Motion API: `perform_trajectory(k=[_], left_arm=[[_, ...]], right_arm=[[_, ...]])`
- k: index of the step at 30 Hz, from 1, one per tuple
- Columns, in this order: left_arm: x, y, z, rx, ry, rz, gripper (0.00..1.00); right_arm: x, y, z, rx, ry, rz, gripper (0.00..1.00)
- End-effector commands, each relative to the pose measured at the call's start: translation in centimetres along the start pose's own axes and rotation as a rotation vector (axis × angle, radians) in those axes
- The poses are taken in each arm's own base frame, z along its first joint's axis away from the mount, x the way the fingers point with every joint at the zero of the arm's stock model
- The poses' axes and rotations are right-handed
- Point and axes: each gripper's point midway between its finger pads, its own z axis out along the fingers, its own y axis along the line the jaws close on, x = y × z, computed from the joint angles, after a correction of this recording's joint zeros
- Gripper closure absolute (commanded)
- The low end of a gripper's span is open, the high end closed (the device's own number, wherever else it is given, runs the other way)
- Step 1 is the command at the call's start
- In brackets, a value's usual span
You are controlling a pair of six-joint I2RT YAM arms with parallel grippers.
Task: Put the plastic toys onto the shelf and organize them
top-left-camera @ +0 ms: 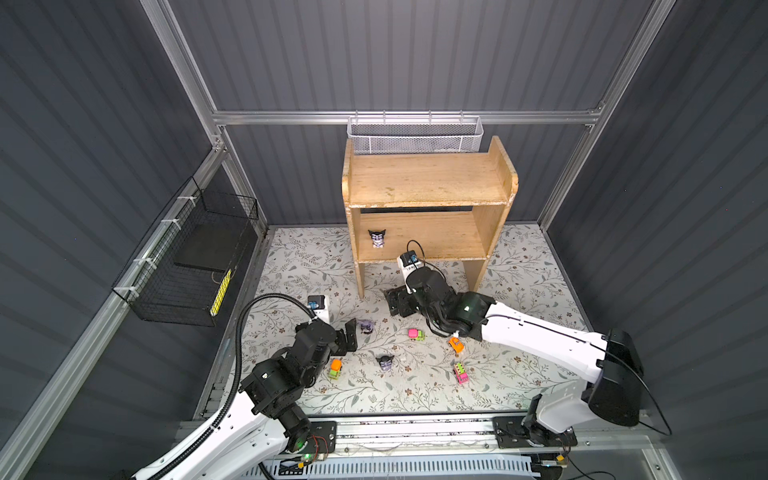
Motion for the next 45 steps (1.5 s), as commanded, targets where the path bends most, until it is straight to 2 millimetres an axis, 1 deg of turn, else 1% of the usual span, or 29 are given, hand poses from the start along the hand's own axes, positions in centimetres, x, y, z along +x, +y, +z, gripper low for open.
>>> perform_trajectory(k=[1, 3, 6, 8, 12, 16, 18, 24, 30, 37, 45], left_arm=[[2.3, 0.5, 0.4, -0.002, 0.068, -0.04, 0.04], [3.4, 0.7, 0.7, -0.007, 0.093, -0.048, 0.05], [4.4, 1.2, 0.9, -0.018, 0.109, -0.064, 0.05], [4.9, 1.5, 0.9, -0.024, 0.114, -0.074, 0.05], [5.4, 1.5, 0.9, -0.01, 0.117, -0.096, 0.07], [5.8, 1.4, 0.9, -0.01, 0.139, -0.111, 0.1], [5.9, 1.5, 0.8, -0.014, 0.147, -0.116, 0.1], [5.8, 2.1, 0.7, -0.046, 0.133, -0.135, 0.07], [6.3, 2.2, 1.3, -0.06, 0.138, -0.129, 0.06], [6.5, 2.9, 1.5, -0.086, 0.117, -0.141, 0.04], [6.4, 3.9, 1.2, -0.11, 0.069, -0.18, 0.03]], right_arm=[[4.3, -0.9, -1.9, 0.052, 0.105, 0.085, 0.12], [6.3, -0.7, -2.7, 0.057, 0.153, 0.109, 0.12], [8.6, 0.1, -3.6, 0.059, 0.207, 0.116, 0.12], [9.6, 0.9, -3.8, 0.048, 0.23, 0.117, 0.12], [12.1, 2.9, -3.5, 0.006, 0.307, 0.121, 0.12], [13.6, 4.1, -3.1, -0.028, 0.368, 0.141, 0.13], [14.1, 4.7, -2.9, -0.049, 0.391, 0.15, 0.14], [15.7, 5.2, -1.8, -0.032, 0.461, 0.118, 0.16], [16.8, 6.2, -0.6, -0.043, 0.511, 0.112, 0.16], [16.7, 7.0, 0.2, -0.04, 0.523, 0.097, 0.15], [17.1, 7.0, 1.6, -0.011, 0.553, 0.107, 0.15]])
